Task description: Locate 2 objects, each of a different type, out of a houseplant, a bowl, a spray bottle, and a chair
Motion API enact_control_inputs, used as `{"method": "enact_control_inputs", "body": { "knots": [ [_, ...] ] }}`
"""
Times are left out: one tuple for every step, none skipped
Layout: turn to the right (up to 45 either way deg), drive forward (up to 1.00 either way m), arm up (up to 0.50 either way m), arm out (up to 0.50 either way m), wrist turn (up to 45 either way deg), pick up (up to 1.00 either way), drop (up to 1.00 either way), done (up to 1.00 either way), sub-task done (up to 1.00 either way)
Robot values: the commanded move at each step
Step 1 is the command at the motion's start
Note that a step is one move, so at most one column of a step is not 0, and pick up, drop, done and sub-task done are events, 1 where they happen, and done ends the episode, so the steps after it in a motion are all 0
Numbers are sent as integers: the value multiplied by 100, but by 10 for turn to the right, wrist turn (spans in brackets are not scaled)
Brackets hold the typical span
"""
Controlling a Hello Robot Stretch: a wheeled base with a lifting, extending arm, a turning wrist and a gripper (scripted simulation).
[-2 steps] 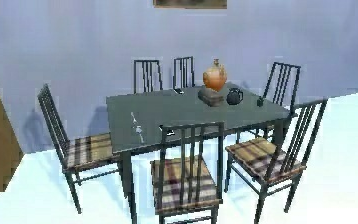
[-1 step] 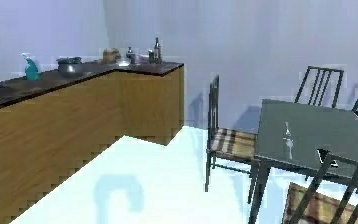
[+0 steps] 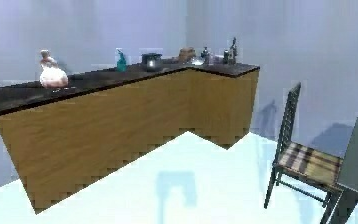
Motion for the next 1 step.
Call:
{"method": "enact_control_inputs", "body": {
  "knots": [
    [0,100,0,0,0,0,0,0,0]
  ]
}}
